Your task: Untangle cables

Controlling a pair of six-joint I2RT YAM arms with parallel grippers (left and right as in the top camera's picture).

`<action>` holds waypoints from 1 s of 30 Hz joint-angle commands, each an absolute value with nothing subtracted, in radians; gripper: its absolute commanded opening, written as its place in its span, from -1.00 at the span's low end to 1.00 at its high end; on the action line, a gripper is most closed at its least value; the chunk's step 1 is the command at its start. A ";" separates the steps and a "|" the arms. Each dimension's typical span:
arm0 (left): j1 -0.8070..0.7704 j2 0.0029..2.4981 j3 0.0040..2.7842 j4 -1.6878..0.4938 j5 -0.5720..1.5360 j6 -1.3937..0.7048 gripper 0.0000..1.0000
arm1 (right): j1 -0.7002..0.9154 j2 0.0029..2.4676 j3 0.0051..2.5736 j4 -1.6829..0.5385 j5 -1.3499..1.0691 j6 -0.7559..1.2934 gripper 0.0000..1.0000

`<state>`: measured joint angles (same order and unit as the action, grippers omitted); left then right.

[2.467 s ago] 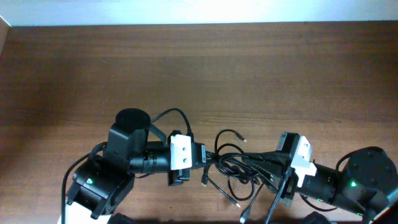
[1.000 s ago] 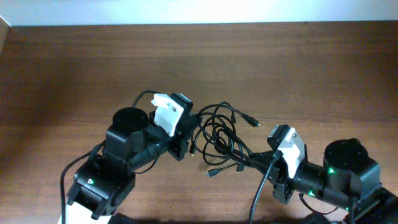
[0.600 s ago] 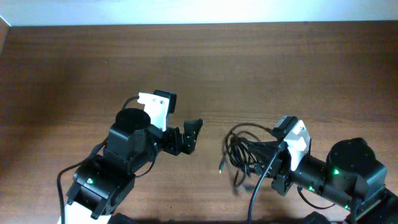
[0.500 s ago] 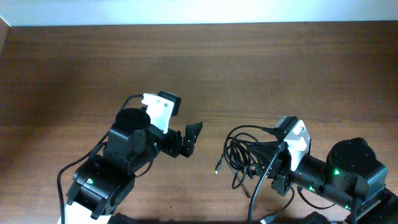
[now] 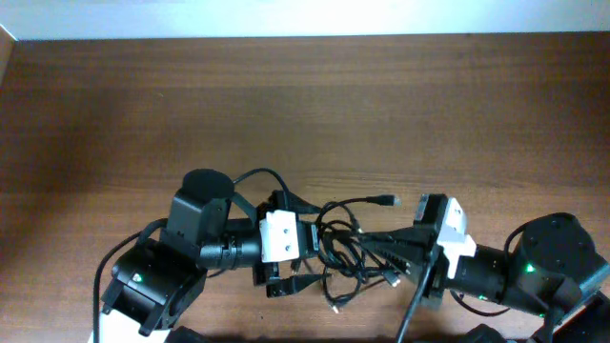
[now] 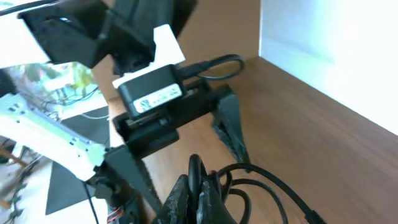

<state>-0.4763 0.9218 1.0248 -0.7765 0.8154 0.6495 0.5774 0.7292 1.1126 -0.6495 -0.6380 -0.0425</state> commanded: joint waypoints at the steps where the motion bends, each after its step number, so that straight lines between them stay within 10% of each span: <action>1: -0.475 0.907 1.033 -0.799 0.845 0.776 0.78 | 0.575 0.718 1.132 -0.637 -0.700 -0.074 -0.92; 6: -0.475 0.905 1.033 -0.802 0.932 0.811 0.14 | 0.575 0.718 1.132 -0.636 -0.701 -0.074 -0.92; 11: -0.475 0.906 1.033 -0.802 1.060 0.837 0.05 | 0.575 0.718 1.132 -0.595 -0.730 -0.071 -0.92; 14: -0.475 0.906 1.033 -0.802 1.041 0.837 -0.99 | 0.575 0.718 1.132 -0.593 -0.730 -0.071 -0.92; 30: -0.474 0.907 1.033 -0.611 0.710 0.289 -1.00 | 0.575 0.718 1.132 -0.879 -0.597 -0.075 -0.92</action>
<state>-0.4763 0.9165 1.0229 -0.6815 0.7322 0.4793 0.5774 0.7223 1.1194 -0.8417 -0.6212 -0.0788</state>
